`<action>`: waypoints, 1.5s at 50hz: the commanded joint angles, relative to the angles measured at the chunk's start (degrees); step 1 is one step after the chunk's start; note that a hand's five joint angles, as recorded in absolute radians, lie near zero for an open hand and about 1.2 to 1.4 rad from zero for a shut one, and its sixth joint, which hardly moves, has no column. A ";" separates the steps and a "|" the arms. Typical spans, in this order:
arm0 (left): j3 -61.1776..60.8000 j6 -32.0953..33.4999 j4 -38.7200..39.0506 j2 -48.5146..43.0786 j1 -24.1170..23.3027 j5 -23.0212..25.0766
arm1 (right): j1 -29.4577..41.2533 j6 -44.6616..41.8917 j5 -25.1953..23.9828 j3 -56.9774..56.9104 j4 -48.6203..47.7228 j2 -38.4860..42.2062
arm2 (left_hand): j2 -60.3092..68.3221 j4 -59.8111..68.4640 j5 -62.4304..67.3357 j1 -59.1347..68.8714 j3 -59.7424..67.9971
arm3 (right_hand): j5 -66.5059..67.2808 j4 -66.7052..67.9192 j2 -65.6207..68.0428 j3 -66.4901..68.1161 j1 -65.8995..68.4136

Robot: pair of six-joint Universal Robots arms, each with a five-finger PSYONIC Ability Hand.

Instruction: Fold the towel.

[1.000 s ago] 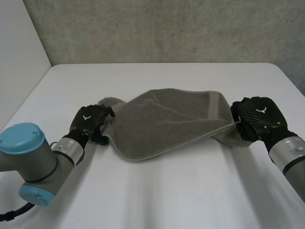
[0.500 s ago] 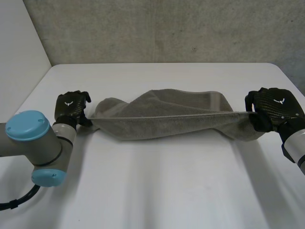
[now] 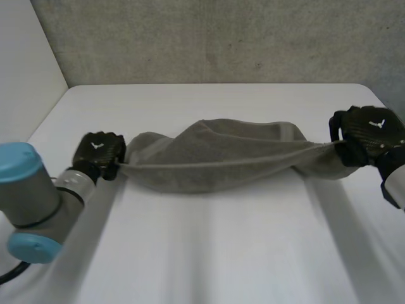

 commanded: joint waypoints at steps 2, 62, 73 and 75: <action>-1.08 4.12 -7.78 16.74 4.39 0.12 | -2.27 -2.83 -0.95 -10.40 14.03 -6.02 | 10.42 10.42 11.57 12.17 10.44 | 3.05 3.01 3.51 3.02 3.12; 61.43 -9.85 -5.66 -3.39 0.78 -3.31 | 14.52 -19.80 15.14 -82.43 19.23 30.62 | 10.42 10.42 11.57 12.17 10.44 | 3.05 3.01 3.51 3.02 3.12; 36.84 -9.59 -5.95 -4.09 1.57 -2.25 | 14.52 -20.77 9.78 -65.30 26.19 31.32 | 10.42 10.42 11.57 12.17 10.44 | 3.05 3.01 3.51 3.02 3.12; 33.11 -9.50 -4.18 -4.44 1.57 -1.90 | 14.52 -21.12 9.08 -61.87 25.75 31.59 | 10.42 10.42 11.57 12.17 10.44 | 3.05 3.01 3.51 3.02 3.12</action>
